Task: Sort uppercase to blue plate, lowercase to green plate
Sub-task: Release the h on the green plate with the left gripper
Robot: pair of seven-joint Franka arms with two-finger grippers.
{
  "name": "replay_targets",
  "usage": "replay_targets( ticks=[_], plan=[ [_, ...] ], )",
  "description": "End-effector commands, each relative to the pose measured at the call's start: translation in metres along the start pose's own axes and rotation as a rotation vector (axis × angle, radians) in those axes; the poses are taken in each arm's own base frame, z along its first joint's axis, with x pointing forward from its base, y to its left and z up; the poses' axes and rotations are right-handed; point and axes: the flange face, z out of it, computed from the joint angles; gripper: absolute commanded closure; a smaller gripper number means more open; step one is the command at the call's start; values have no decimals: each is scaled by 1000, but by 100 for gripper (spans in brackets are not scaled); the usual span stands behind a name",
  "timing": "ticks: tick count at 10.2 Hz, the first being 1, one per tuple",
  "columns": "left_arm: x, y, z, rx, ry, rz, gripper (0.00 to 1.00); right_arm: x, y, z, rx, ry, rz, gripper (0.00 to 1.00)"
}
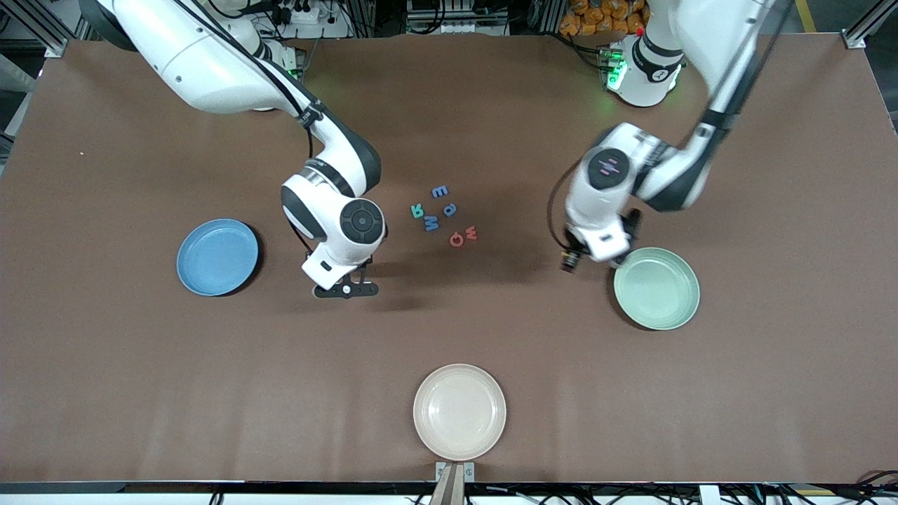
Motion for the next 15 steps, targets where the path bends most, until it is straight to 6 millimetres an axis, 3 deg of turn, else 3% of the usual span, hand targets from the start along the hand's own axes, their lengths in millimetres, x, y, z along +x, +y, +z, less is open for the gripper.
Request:
replay_targets(
  ticks=[1,3,4,8,10,11,12,13,15],
  plan=[
    [95,-16,10,24,3,21,100,-34,19,8,-47,-23,-35,72],
    [147,-29,18,37,-5,42,100,-47,36,11,-39,-63,-20,72],
    [160,-33,20,40,-8,56,100,-49,43,8,-24,-70,-24,72],
    [159,-35,27,49,-19,73,100,-54,94,1,20,-85,-83,72],
    [152,-33,30,54,-25,76,100,-43,145,13,63,-115,-148,72],
    [147,-32,32,57,-27,75,1,-40,166,21,79,-122,-171,72],
    [131,-28,37,63,-33,82,0,-40,186,36,89,-110,-203,72],
    [128,-28,37,65,-33,68,0,-40,209,59,104,-84,-253,72],
    [125,-27,37,65,-33,72,0,-46,228,81,117,-58,-318,72]
  ],
)
